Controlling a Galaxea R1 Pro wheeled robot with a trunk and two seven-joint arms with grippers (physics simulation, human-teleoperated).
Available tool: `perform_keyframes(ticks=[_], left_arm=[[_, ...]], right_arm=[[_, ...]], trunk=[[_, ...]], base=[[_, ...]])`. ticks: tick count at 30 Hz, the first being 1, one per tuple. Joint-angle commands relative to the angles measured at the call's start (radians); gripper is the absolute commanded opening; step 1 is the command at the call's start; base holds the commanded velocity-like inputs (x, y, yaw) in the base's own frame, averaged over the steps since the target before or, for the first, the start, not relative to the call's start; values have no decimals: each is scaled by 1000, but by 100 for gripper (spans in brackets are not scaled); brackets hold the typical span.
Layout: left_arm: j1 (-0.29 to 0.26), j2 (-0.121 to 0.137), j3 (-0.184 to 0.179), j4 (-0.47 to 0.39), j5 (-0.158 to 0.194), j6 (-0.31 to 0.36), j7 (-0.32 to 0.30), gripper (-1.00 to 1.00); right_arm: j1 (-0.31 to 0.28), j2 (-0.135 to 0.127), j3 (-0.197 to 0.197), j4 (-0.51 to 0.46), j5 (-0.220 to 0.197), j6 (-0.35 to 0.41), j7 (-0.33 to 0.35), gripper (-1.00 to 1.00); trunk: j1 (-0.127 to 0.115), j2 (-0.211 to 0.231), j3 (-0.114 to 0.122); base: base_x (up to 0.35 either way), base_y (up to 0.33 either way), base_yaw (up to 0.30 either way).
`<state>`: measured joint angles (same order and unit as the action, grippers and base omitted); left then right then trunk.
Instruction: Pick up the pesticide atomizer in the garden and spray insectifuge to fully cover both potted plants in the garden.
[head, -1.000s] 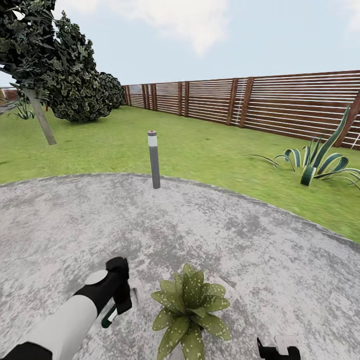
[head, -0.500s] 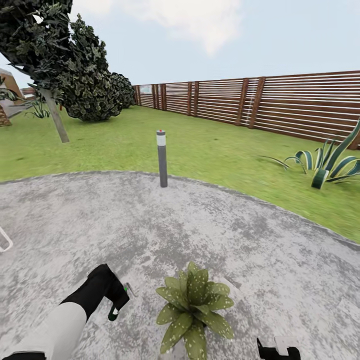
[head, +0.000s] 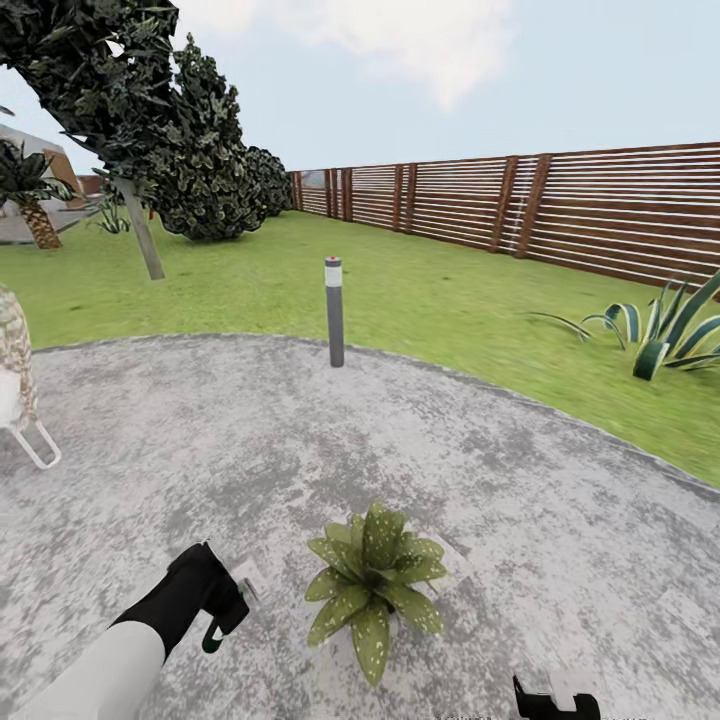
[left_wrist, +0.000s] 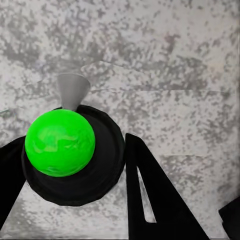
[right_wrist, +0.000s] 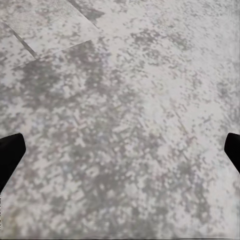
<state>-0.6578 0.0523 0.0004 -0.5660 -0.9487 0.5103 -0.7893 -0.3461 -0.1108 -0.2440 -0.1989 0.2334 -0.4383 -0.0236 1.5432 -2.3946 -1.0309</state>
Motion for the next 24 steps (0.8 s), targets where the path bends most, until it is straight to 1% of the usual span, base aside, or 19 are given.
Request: perform_keyframes(ticks=[1,2,4,9,12,16,21,24], left_arm=[[0,0,17,-2,-4,5,-6,-100],[0,-2,61,-2,-5,1,-5,-100],[0,-5,70,-2,-7,-2,-5,-100],[0,-11,71,2,-5,-3,-5,-100],[0,-14,72,4,-5,-4,-5,-100],[0,-15,72,5,-5,-4,-5,-100],[0,-15,72,6,-5,-4,-4,-100],[0,-17,72,6,-5,-4,-4,-100]], right_arm=[[-1,0,-6,1,11,-3,-2,100],[-1,0,-6,1,11,-3,-2,100],[-1,0,-6,1,11,-3,-2,100],[0,0,-6,1,11,-3,-2,100],[-1,0,-6,1,11,-3,-2,100],[0,0,-6,1,11,-3,-2,100],[-1,0,-6,1,11,-3,-2,100],[0,0,-6,1,11,-3,-2,100]], trunk=[[-1,0,-1],[-1,0,-1],[-1,0,-1],[-1,0,-1],[-1,0,-1],[-1,0,-1],[-1,0,-1],[-1,0,-1]], base=[[-305,-68,268],[-260,-14,179],[-102,-5,67],[-3,0,11],[0,-47,195],[-2,-229,267],[-110,-264,277],[-20,-269,277]])
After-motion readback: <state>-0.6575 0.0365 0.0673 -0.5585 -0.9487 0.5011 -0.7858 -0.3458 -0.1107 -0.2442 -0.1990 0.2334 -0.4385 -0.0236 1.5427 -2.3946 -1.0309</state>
